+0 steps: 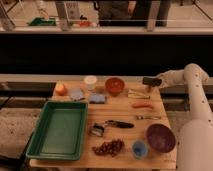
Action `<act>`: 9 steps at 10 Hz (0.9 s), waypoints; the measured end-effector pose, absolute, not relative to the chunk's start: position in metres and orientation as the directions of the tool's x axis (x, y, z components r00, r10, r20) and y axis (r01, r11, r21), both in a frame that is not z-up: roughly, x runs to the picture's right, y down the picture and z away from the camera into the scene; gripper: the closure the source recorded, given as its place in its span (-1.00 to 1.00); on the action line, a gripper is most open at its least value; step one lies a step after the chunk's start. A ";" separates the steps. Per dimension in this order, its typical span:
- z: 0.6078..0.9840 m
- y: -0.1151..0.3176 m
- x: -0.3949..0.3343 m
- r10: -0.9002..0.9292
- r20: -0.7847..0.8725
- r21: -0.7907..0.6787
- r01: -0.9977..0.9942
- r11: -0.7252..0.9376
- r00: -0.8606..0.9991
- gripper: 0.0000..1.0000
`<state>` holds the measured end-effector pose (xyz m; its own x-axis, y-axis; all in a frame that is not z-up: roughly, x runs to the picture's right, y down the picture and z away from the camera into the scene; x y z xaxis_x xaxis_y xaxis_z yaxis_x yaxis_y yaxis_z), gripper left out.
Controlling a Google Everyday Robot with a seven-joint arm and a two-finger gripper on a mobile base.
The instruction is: Place eraser in metal cup
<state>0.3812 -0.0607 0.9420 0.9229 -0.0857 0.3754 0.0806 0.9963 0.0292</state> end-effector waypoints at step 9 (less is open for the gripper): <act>0.936 -0.062 0.374 -0.088 0.395 0.062 0.069 0.996 0.914 0.95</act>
<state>0.3736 -0.0615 0.9362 0.9143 -0.0885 0.3952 0.0694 0.9956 0.0623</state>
